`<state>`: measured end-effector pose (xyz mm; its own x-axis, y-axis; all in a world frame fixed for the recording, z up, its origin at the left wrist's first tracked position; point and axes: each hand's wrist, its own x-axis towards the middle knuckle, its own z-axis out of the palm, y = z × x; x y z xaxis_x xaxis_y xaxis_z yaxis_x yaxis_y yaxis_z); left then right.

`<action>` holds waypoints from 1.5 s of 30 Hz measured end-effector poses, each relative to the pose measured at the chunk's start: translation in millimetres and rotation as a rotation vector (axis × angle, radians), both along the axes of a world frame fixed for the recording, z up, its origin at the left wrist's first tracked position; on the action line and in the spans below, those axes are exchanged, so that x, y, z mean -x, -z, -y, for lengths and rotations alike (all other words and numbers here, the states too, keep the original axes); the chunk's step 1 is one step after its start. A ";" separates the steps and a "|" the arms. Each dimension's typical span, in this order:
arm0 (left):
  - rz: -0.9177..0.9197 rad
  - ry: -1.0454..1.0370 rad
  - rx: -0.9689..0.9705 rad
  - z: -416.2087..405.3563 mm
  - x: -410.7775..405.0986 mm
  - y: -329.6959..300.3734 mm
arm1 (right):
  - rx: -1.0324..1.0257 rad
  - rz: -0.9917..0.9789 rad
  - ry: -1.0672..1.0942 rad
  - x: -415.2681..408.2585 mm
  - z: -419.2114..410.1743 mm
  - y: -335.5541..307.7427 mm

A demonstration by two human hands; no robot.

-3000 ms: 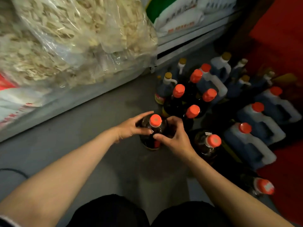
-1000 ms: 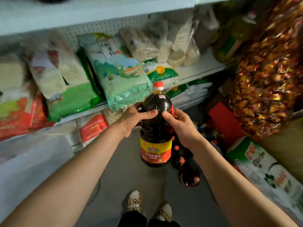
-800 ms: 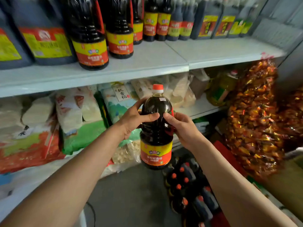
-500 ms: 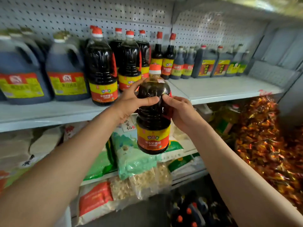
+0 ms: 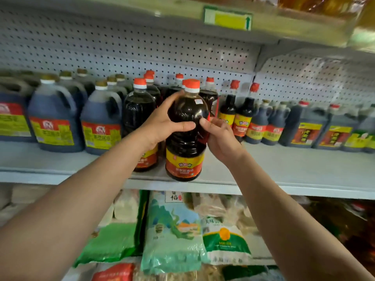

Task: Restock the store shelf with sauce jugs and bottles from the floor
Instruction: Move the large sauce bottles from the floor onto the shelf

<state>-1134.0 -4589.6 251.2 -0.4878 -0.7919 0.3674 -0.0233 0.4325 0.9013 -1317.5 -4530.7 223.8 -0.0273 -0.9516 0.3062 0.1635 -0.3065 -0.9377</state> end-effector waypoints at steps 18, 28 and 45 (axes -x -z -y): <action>0.455 -0.166 0.145 14.5 14.1 -18.4 | -0.045 -0.612 0.087 21.7 18.5 94.1; 0.505 -0.166 0.122 25.8 22.5 -28.6 | -0.090 -0.672 0.199 24.2 30.5 94.7; 0.595 -0.269 0.044 38.8 39.6 -39.0 | -0.168 -0.706 0.195 21.1 55.4 81.2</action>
<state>-1173.6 -4628.4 290.2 -0.4051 -0.9049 0.1303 -0.6252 0.3782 0.6827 -1338.5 -4586.1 142.6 -0.0508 -0.9851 0.1644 -0.5371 -0.1118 -0.8361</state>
